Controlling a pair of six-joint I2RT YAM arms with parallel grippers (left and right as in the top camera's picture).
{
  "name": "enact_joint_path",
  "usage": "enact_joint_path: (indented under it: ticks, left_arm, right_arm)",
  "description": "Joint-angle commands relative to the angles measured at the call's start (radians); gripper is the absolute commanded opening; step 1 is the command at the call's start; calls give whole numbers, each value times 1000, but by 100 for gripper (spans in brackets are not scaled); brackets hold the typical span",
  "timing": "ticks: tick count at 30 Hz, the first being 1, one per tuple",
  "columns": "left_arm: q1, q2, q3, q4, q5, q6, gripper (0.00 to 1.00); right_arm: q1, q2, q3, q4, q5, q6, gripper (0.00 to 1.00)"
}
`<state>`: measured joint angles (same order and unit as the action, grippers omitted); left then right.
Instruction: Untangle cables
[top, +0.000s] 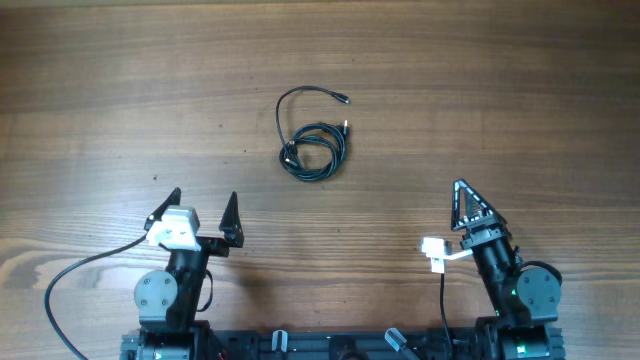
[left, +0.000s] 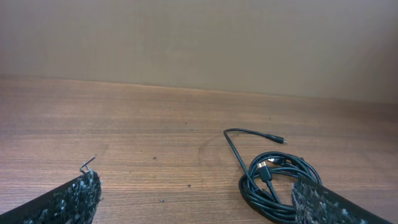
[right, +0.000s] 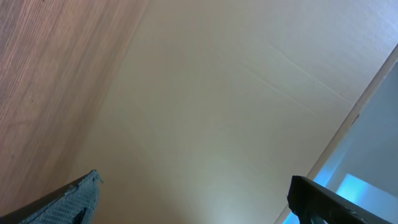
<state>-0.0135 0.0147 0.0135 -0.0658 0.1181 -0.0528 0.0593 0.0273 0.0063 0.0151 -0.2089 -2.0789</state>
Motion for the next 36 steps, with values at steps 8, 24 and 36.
enact_joint_path:
  ticks: [8,24,36]
  left_arm:
    - [5,-6,-8,2,12,16,100]
    - [5,-6,-8,2,12,16,100]
    - [5,10,8,2,53,-85,100]
  right_arm:
    - [3,2,-1,6,-29,-43,100]
    - [2,180,12,-13,-204,969,100]
    - [-29,487,96,430,-646,1936,100]
